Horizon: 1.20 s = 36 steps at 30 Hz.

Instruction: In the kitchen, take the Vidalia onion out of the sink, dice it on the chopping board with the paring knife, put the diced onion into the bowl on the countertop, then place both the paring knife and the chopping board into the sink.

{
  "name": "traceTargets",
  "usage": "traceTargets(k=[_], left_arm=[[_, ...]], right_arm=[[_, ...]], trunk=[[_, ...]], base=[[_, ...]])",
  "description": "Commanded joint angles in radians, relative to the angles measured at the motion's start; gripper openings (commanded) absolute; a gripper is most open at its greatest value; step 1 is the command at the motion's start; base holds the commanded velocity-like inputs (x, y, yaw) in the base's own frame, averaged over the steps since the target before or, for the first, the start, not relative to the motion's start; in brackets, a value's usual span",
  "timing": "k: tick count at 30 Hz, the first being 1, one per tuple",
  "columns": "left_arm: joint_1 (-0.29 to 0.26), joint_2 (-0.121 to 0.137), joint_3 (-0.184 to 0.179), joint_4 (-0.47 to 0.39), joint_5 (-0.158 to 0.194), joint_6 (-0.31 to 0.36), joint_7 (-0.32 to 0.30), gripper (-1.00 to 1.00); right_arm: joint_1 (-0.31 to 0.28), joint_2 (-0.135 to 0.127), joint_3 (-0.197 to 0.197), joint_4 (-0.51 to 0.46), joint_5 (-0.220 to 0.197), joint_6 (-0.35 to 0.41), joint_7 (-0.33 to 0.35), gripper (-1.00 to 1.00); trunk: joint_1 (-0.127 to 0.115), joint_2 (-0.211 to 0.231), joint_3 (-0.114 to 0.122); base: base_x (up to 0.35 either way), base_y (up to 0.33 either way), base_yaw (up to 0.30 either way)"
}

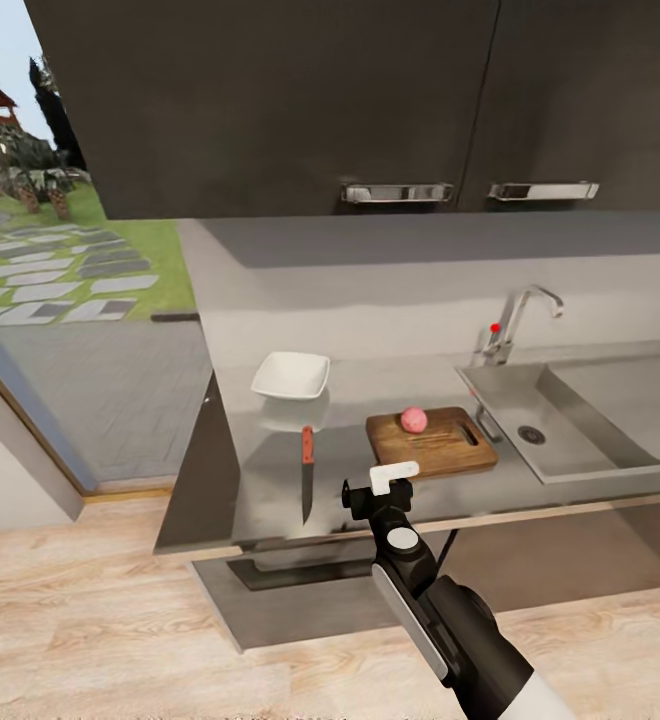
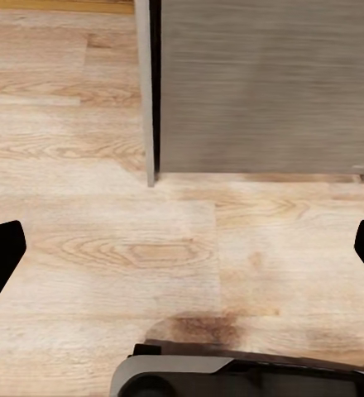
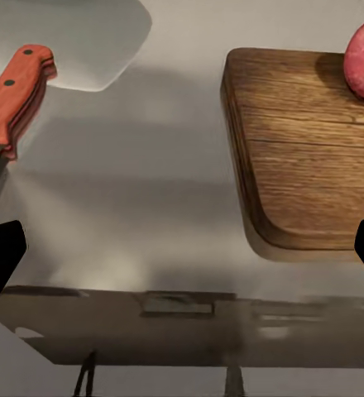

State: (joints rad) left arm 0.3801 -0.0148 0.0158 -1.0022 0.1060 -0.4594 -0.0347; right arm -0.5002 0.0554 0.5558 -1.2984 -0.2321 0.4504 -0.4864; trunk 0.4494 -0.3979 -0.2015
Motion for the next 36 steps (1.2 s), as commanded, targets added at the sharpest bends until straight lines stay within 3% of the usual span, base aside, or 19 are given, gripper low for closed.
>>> traceTargets(k=[1, 19, 36], left_arm=[[0.0, -0.001, 0.001, -0.001, 0.008, -0.001, -0.004, 1.0], [0.0, -0.001, 0.001, -0.001, 0.008, -0.001, -0.004, 1.0], [0.0, -0.001, 0.0, -0.001, 0.006, -0.001, -0.004, 1.0]], right_arm=[[-0.001, 0.0, 0.003, -0.001, -0.009, 0.003, -0.009, 1.0], [-0.001, -0.001, 0.001, -0.001, -0.008, 0.002, -0.009, 1.0], [-0.001, -0.002, 0.001, -0.001, -0.008, 0.002, -0.009, 1.0]], trunk=[[0.001, -0.002, -0.003], [0.001, -0.002, -0.03], [0.001, -0.002, -0.034]], base=[[0.0, 0.053, 0.048], [0.023, 0.058, 0.058], [0.0, -0.066, 0.005]])
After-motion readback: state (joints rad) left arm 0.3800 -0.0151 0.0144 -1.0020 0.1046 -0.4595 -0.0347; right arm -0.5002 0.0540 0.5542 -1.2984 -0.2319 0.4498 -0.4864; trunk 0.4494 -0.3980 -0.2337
